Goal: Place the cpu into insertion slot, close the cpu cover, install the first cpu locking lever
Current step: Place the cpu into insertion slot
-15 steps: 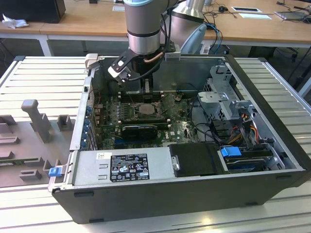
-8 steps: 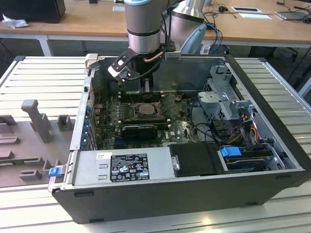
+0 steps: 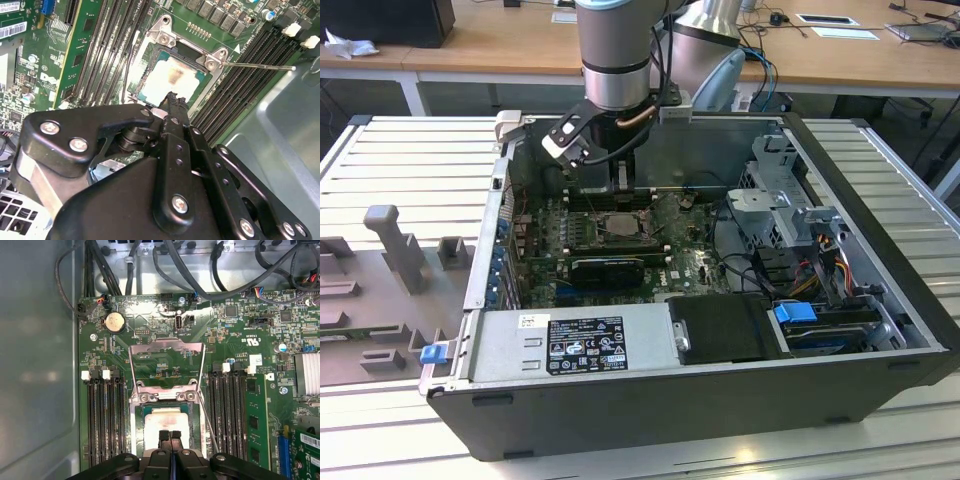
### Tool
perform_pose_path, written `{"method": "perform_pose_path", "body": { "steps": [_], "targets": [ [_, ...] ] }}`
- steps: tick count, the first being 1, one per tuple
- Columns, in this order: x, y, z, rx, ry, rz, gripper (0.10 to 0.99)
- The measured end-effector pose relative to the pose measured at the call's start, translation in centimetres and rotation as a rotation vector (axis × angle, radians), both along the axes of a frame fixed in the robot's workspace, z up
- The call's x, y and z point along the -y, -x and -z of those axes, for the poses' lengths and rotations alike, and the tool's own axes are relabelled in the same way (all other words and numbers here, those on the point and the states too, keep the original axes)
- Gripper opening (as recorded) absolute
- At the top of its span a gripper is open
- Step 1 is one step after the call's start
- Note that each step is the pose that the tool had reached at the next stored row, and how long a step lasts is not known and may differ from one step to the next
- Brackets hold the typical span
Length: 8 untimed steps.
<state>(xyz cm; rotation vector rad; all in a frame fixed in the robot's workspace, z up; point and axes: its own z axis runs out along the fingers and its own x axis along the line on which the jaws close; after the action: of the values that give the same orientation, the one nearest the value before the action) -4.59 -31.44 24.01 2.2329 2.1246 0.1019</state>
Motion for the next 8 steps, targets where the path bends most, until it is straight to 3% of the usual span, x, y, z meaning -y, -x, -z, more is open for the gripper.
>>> {"method": "perform_pose_path", "body": {
  "steps": [8],
  "targets": [
    [0.00,0.00,-0.16,0.0001,0.000,0.004,0.106]
  ]
}}
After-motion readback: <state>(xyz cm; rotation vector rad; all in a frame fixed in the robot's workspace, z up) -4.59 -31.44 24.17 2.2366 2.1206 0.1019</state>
